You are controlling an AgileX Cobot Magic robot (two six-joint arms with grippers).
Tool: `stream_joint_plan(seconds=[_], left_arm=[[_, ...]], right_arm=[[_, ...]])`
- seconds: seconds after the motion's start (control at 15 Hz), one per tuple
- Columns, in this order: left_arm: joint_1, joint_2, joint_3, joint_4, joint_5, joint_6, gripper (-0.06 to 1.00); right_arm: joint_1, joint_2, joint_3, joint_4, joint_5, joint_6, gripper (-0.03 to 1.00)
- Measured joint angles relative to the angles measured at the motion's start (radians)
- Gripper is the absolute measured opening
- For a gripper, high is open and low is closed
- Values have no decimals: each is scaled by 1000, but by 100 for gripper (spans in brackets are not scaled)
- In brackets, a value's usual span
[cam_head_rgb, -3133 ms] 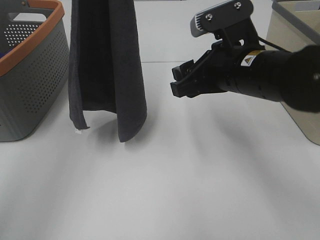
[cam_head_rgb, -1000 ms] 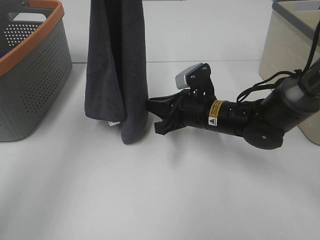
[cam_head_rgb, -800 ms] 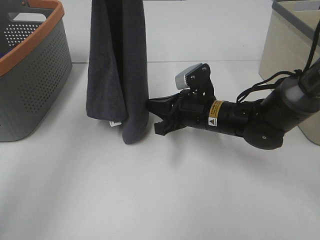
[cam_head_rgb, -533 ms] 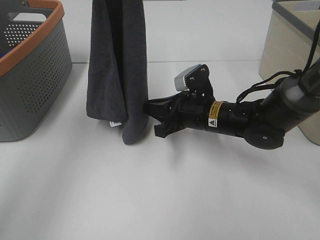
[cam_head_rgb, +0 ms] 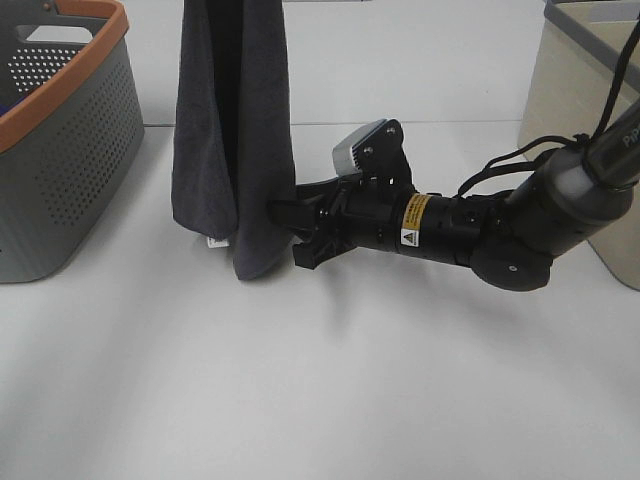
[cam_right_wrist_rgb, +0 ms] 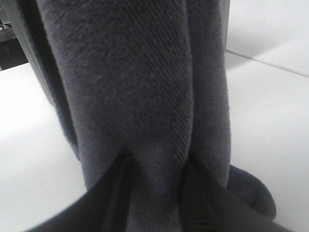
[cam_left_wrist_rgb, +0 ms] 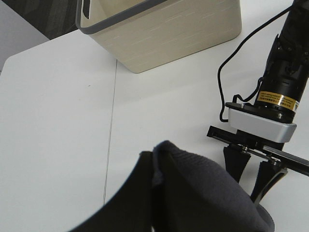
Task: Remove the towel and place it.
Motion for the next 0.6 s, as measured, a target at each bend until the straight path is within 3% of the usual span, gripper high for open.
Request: stream_joint_plan(seconds=[0.13, 0.2, 0.33, 0.47, 0.6], left_arm=[[0, 0, 0, -1, 0, 0, 0], [0, 0, 0, 5, 1, 0, 0], [0, 0, 0, 43, -5, -10, 0], [0, 0, 0, 86, -49, -93, 0], [0, 0, 0, 156, -147, -261, 0]], right_arm=[[0, 0, 0, 3, 4, -3, 7], [0, -3, 10, 6, 7, 5, 2], [0, -47, 74, 8, 18, 10, 2], [0, -130, 144, 8, 64, 13, 2], [0, -254, 189, -29, 259, 37, 2]])
